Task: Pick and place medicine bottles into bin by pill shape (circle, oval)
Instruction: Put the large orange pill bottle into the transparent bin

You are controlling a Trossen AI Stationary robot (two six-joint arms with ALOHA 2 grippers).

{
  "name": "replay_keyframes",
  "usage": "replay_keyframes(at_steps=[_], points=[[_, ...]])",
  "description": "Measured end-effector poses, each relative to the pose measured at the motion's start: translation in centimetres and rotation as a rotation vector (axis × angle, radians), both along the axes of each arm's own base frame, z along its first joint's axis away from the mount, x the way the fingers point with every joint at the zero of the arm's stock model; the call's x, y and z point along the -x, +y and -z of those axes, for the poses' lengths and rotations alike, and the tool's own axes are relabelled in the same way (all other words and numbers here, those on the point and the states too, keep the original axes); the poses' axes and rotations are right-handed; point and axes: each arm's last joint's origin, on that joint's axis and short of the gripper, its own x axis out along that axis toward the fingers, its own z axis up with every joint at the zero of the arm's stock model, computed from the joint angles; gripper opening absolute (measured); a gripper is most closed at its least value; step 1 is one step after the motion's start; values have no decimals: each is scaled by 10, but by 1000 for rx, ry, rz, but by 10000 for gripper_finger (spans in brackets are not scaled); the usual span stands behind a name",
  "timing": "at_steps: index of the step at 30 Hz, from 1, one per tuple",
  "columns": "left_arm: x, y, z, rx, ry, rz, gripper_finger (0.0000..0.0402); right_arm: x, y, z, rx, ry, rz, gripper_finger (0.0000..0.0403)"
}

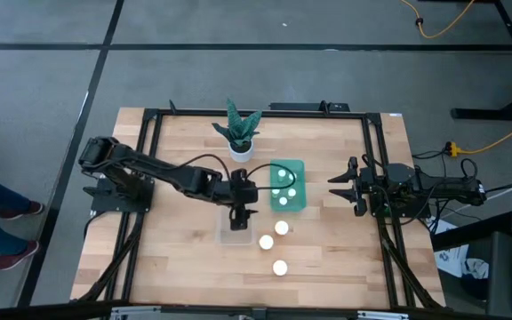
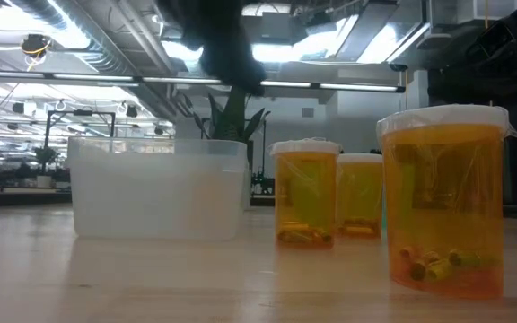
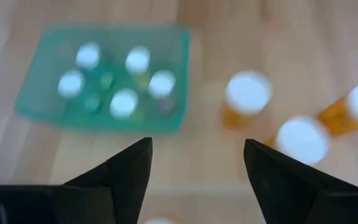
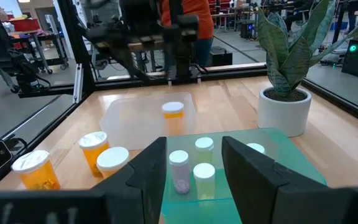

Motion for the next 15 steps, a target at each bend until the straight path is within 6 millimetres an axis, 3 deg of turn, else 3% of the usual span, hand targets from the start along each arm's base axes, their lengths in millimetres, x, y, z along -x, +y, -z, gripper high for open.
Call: replay_keyframes(at_steps=[6,15], points=[[-5,-33,-15,48,-173,80,244,0,0,0,0,0,0,156],[-19,-91,-14,89,-269,201,244,0,0,0,0,1,0,156]])
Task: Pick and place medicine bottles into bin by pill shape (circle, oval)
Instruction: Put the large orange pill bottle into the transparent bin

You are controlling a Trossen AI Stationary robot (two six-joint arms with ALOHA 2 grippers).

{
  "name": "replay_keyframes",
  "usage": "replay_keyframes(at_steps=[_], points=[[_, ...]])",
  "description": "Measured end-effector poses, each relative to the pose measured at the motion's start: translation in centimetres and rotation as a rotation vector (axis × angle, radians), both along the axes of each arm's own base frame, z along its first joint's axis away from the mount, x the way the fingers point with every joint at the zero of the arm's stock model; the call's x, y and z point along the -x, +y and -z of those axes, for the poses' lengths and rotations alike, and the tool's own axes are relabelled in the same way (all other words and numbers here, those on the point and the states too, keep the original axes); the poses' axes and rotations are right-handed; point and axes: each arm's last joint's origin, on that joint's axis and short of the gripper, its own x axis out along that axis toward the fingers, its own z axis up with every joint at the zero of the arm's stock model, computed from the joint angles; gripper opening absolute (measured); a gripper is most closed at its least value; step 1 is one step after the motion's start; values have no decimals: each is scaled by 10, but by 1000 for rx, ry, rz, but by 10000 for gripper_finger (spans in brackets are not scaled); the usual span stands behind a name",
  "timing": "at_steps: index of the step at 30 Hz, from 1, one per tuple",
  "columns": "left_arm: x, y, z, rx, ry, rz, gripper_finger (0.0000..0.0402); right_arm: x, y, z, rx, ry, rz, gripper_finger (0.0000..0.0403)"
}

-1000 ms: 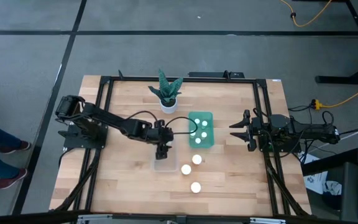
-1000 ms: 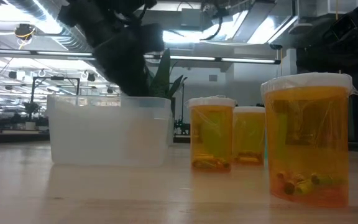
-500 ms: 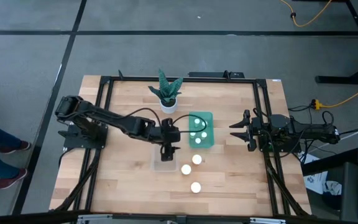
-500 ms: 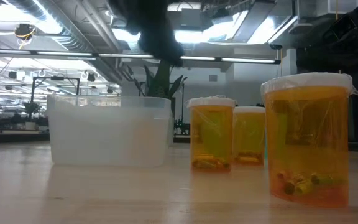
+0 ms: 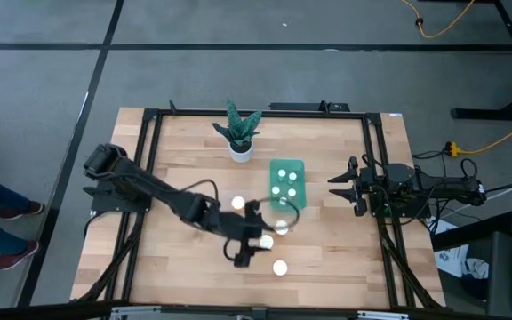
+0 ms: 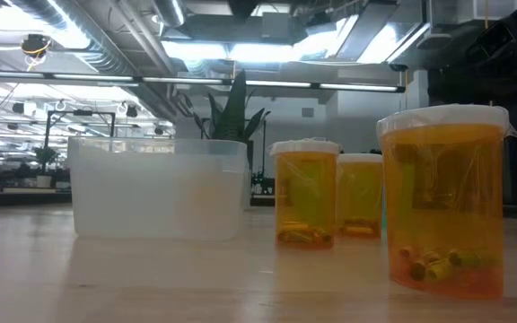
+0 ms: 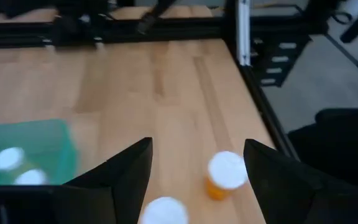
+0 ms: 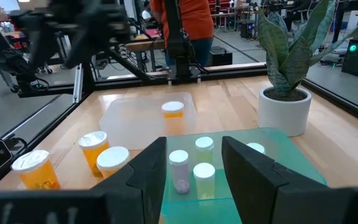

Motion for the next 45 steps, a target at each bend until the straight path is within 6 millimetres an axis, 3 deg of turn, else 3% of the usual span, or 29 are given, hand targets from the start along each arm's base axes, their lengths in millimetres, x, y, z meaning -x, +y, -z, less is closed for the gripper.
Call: replay_keyframes(at_steps=[6,13,20,28,38,45], points=[[-30,-31,10,-139,130,78,244,0,0,0,0,-1,0,156],[-50,-43,15,-191,210,93,244,0,0,0,0,-1,0,156],[-50,-43,14,-301,183,120,244,0,0,0,0,0,0,156],[-49,-41,15,-256,207,48,245,0,0,0,0,0,0,156],[-44,-27,23,-267,333,-19,307,0,0,0,0,0,0,156],[-42,-26,29,-301,373,-33,311,0,0,0,0,0,0,156]])
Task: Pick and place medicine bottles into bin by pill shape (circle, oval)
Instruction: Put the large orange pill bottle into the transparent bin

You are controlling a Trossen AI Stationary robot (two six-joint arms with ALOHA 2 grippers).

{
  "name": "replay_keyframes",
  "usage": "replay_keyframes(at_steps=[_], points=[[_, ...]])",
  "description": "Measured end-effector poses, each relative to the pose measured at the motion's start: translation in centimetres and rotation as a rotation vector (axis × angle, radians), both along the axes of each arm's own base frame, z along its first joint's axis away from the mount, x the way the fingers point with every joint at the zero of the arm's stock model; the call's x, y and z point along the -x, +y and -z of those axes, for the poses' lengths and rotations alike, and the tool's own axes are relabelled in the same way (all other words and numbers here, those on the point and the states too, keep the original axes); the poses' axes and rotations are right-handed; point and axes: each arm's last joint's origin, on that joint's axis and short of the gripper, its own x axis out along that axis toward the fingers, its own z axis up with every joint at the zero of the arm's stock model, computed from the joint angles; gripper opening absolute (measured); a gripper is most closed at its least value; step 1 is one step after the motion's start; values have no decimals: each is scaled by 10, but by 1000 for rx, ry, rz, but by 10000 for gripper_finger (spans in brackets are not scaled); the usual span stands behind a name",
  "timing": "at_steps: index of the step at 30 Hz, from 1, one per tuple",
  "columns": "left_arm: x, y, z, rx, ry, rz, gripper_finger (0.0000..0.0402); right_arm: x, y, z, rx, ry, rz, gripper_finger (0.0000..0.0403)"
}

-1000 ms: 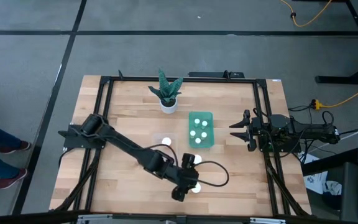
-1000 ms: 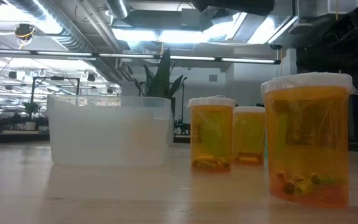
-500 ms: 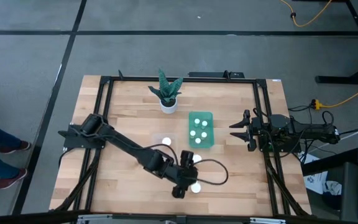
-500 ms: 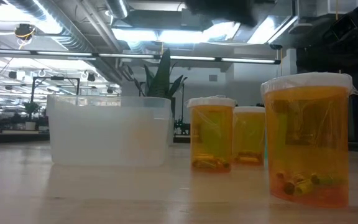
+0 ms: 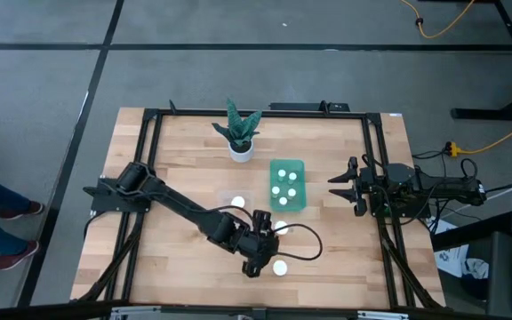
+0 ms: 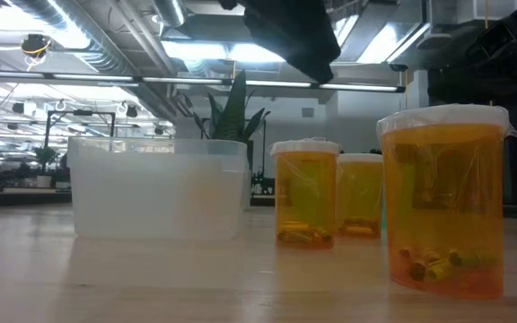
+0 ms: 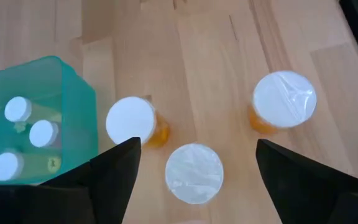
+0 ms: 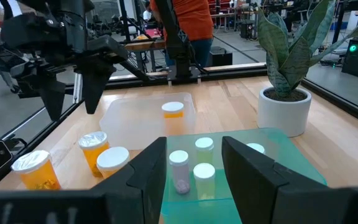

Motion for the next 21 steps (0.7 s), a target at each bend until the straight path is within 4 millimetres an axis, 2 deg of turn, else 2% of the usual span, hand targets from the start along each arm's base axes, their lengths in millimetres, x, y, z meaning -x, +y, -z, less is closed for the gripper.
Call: replay_keyframes(at_steps=[8,21], points=[[-7,13,3,125,25,-59,305,0,0,0,0,0,0,156],[3,22,33,137,127,-103,305,0,0,0,0,0,0,156]])
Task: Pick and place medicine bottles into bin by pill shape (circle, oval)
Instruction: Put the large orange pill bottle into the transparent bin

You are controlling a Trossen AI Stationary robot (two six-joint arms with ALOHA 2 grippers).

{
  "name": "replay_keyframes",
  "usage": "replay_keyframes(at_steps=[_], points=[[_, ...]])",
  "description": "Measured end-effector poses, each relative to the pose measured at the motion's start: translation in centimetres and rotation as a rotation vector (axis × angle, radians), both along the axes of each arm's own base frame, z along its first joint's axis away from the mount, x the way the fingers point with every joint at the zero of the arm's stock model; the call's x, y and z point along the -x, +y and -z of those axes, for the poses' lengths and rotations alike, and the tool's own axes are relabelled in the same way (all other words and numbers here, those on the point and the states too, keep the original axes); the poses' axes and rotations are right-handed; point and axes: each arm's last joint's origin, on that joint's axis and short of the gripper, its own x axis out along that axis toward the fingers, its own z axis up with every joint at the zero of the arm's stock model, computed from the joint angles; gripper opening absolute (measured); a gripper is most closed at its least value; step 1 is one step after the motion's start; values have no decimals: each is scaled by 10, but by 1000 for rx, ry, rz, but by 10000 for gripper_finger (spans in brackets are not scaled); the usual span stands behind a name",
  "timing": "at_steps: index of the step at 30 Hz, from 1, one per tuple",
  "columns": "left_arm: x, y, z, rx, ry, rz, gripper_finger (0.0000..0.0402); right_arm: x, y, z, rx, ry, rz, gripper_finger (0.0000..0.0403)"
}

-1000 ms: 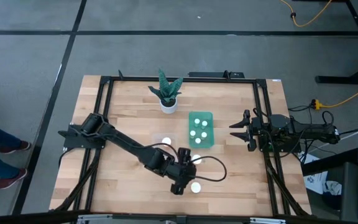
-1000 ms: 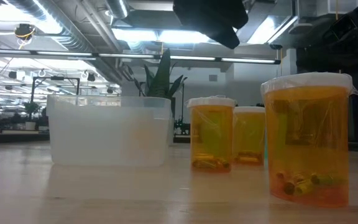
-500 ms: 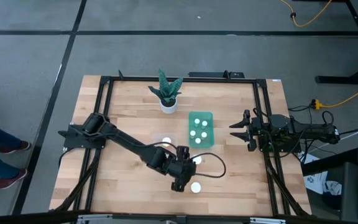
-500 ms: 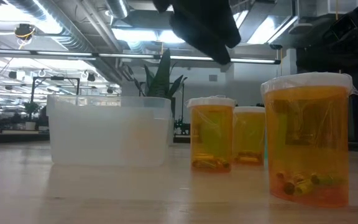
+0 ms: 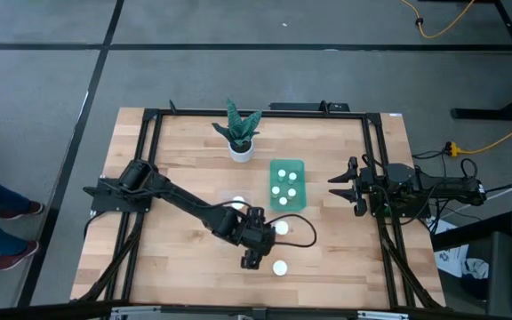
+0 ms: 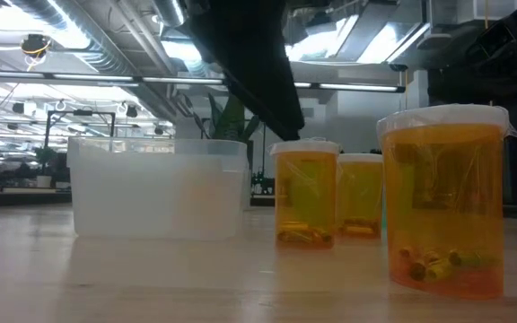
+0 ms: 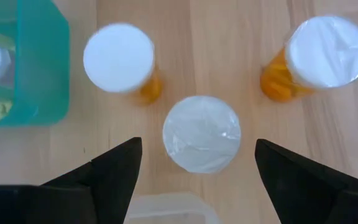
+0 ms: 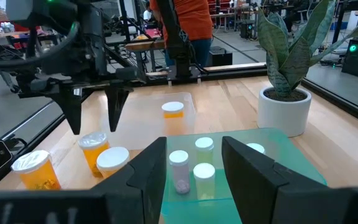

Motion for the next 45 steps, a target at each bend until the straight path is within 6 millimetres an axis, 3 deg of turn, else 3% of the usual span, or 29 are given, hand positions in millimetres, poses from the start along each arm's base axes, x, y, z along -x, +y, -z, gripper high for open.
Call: replay_keyframes(at_steps=[9,19,36,45], points=[[2,0,5,1,16,2,305,0,0,0,0,0,0,156],[-11,-2,31,9,15,7,305,0,0,0,0,0,0,156],[-16,2,29,22,-22,-4,303,0,0,0,0,0,0,156],[-14,-2,29,21,-22,5,243,0,0,0,0,-1,0,156]])
